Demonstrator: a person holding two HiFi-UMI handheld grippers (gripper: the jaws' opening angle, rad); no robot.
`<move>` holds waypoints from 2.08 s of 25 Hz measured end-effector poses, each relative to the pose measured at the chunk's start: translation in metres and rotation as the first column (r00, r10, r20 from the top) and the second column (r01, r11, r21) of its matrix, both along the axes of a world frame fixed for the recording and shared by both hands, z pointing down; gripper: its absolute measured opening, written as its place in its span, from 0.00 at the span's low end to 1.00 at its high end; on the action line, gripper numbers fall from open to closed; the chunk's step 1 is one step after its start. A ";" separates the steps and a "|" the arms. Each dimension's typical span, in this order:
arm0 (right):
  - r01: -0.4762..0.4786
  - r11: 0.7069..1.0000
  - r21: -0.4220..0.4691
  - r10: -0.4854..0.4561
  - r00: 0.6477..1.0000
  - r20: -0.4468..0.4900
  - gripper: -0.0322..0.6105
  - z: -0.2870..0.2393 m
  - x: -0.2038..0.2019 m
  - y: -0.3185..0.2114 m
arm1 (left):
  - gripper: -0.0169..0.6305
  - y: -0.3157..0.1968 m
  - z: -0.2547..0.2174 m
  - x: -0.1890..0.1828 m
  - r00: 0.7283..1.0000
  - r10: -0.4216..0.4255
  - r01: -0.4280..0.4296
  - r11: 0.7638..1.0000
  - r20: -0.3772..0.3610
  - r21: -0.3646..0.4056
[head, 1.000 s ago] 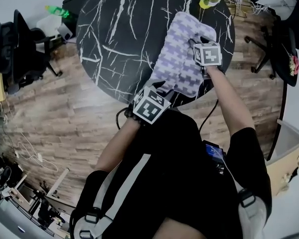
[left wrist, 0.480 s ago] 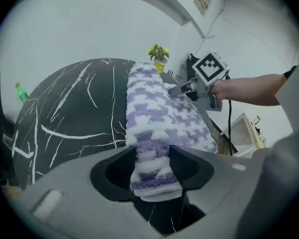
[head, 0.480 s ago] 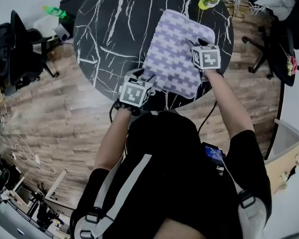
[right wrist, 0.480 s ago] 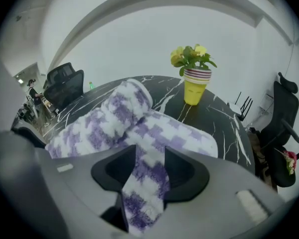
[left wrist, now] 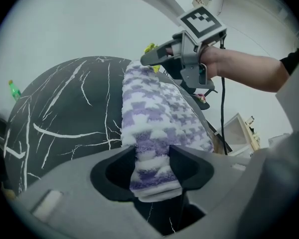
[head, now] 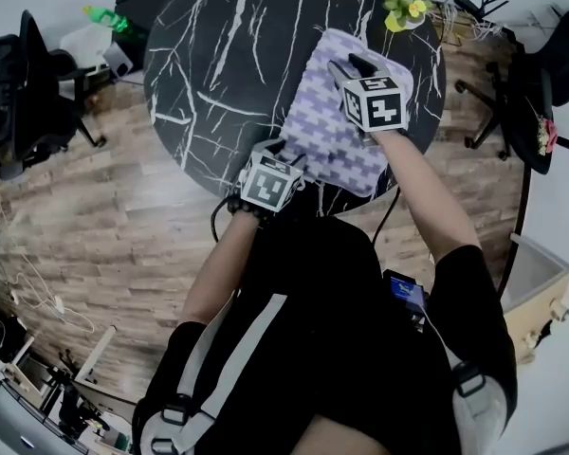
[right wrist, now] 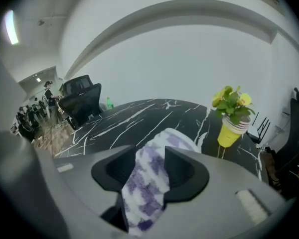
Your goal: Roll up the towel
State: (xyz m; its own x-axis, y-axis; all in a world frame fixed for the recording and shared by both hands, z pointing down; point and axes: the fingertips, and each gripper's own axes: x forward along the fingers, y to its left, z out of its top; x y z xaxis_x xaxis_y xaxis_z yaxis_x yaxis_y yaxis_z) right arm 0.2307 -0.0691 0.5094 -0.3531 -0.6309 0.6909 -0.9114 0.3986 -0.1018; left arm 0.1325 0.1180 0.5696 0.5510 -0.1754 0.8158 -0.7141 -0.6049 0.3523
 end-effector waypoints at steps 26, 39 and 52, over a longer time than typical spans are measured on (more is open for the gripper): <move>-0.026 0.991 -0.133 0.015 0.997 -0.079 0.31 0.066 -0.013 -0.006 | 0.35 0.010 0.004 -0.008 0.992 -0.058 0.039 0.987 -0.116 -0.155; 0.037 0.990 -0.133 -0.041 0.999 -0.027 0.30 0.046 0.051 0.026 | 0.30 0.039 -0.013 0.050 0.998 -0.041 0.041 0.999 0.040 0.005; -0.034 0.989 -0.147 0.031 0.999 -0.019 0.30 0.055 0.137 0.062 | 0.30 0.077 -0.012 0.125 1.000 -0.005 0.005 1.000 0.011 0.021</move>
